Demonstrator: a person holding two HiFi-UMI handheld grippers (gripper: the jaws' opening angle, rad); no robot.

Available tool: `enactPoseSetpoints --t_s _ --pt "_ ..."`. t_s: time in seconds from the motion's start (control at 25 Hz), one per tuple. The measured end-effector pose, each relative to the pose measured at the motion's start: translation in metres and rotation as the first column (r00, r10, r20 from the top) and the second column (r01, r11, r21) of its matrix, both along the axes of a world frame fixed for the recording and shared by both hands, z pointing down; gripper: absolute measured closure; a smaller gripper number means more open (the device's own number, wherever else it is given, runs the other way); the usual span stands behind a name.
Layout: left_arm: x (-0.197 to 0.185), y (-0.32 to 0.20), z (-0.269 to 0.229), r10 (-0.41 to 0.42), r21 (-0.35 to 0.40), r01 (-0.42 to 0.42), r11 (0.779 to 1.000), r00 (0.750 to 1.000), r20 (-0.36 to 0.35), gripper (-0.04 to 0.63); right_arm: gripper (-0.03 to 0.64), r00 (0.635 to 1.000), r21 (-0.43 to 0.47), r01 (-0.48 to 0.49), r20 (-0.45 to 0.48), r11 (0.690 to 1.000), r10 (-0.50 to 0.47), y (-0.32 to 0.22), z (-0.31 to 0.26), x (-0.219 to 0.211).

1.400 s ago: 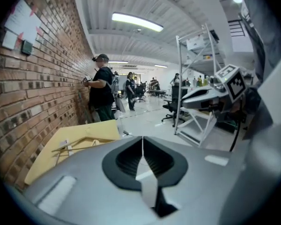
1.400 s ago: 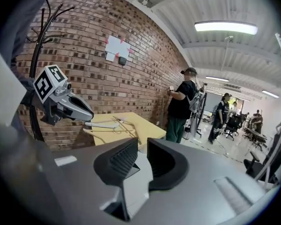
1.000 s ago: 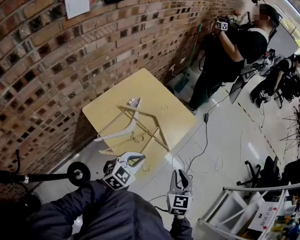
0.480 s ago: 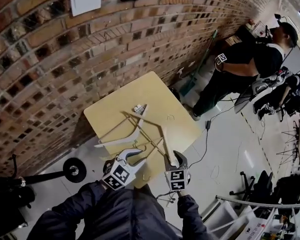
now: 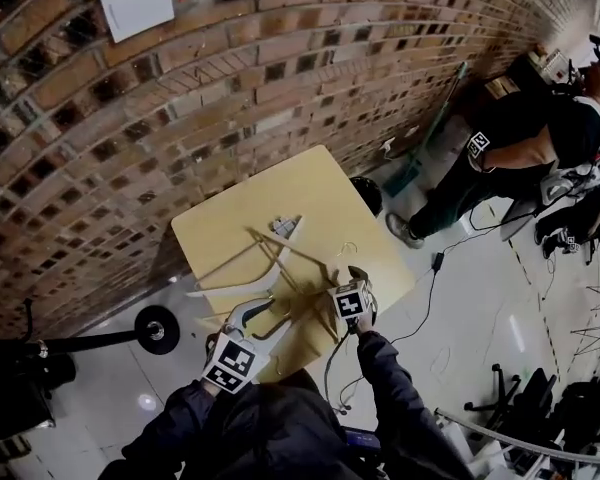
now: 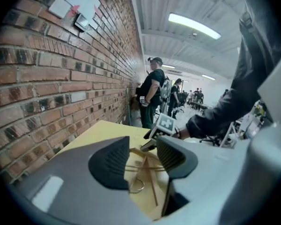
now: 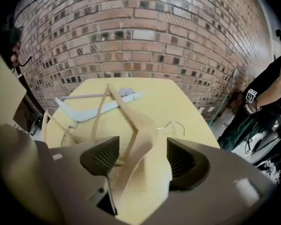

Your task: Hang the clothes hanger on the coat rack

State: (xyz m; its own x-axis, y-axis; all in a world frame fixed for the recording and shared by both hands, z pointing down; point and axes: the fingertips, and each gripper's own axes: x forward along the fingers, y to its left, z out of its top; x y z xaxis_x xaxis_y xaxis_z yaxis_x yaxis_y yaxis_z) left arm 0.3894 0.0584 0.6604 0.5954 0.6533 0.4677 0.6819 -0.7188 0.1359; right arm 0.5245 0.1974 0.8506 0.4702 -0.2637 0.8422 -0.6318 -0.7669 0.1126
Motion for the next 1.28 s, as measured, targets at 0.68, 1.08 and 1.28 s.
enactPoseSetpoints --t_s 0.68,1.08,1.28 --pt "0.013 0.017 -0.002 -0.219 0.073 0.217 0.973 0.976 0.016 0.403 0.372 0.97 -0.041 -0.017 0.243 0.999 0.027 0.011 0.066 0.016" --pt "0.006 0.001 -0.008 -0.33 0.098 0.329 0.939 0.944 -0.005 0.403 0.396 0.984 0.115 0.172 0.036 0.978 -0.177 -0.012 -0.003 0.039" --pt "0.004 -0.013 -0.016 -0.419 0.099 0.42 0.902 0.908 -0.031 0.403 0.4 0.949 0.195 0.313 -0.109 0.93 -0.296 -0.048 -0.066 0.053"
